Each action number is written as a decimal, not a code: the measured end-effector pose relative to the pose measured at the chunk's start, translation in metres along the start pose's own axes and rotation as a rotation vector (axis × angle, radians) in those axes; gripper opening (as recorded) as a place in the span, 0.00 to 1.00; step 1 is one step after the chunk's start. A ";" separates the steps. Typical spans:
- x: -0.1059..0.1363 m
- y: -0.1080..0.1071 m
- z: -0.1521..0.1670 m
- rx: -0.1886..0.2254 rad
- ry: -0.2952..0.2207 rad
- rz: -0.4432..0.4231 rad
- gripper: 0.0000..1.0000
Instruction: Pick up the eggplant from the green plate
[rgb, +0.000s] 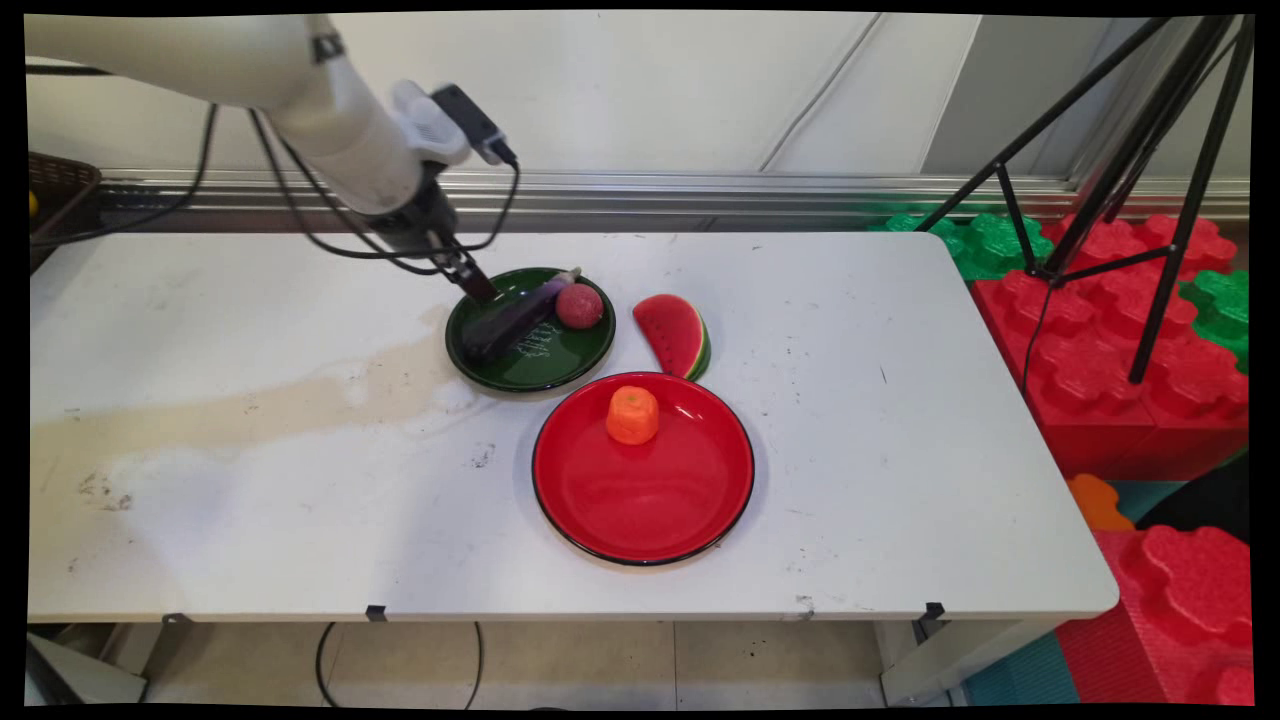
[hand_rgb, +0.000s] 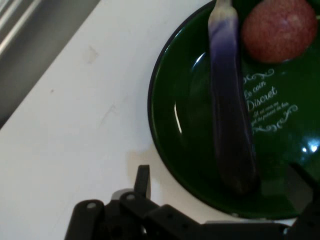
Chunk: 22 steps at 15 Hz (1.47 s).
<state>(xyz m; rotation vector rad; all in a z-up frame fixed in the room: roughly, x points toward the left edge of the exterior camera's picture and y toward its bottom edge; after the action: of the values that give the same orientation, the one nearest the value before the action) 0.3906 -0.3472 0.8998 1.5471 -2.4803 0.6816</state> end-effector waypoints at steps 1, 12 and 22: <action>0.006 0.001 0.013 -0.004 -0.009 0.001 1.00; 0.038 0.011 0.101 -0.066 -0.063 0.017 1.00; 0.042 0.014 0.134 -0.077 -0.045 -0.011 0.00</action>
<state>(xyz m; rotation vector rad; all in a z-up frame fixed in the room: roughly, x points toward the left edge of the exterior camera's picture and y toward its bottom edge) 0.3747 -0.4358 0.7913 1.5640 -2.4964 0.5487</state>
